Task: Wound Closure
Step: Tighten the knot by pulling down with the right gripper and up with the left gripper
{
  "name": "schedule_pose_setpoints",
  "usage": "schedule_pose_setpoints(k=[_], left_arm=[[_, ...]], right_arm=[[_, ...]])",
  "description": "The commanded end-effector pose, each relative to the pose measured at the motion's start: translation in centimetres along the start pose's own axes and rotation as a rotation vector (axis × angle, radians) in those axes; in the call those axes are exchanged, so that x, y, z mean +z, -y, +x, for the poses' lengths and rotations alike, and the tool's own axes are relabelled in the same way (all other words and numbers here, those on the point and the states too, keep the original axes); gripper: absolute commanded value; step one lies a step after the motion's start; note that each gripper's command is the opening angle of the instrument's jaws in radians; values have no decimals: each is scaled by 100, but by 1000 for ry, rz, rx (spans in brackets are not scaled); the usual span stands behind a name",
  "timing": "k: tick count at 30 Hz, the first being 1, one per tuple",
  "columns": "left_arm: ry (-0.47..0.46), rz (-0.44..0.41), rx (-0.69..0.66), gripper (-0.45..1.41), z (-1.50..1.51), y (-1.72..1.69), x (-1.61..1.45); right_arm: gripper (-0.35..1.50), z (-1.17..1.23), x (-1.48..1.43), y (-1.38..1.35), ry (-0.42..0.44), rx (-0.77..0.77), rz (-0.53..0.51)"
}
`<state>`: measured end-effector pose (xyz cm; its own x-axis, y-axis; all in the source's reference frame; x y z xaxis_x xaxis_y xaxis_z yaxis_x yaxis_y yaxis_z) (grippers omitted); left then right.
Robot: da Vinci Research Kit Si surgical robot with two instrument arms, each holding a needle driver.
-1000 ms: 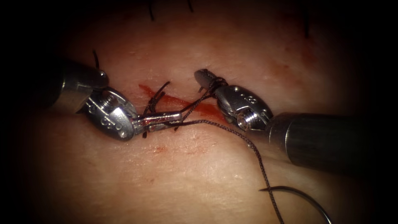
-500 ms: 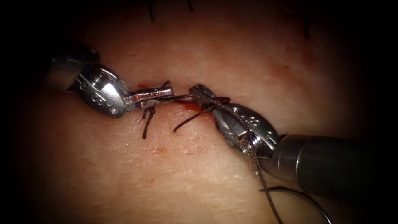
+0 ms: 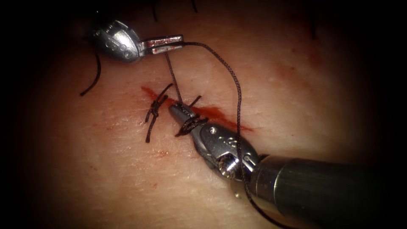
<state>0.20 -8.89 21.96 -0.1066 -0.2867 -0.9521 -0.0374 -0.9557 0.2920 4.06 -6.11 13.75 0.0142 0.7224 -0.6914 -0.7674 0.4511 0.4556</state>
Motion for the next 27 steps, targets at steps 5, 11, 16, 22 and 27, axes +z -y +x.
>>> schedule_pose_setpoints(k=[5,11,16,22,27], left_arm=[[23,-4,-14,-45,-21,28,22],[44,1,-38,-45,-37,74,40],[55,11,-57,-45,-51,112,47],[80,25,-59,-45,-63,140,51],[90,32,-63,-45,-73,156,53]], right_arm=[[-35,-19,4,25,11,-7,0],[-35,-20,-5,42,21,-9,8],[-35,-23,-15,45,22,-12,6],[-35,-34,-27,61,35,-22,14],[-35,-37,-33,66,40,-26,18]])
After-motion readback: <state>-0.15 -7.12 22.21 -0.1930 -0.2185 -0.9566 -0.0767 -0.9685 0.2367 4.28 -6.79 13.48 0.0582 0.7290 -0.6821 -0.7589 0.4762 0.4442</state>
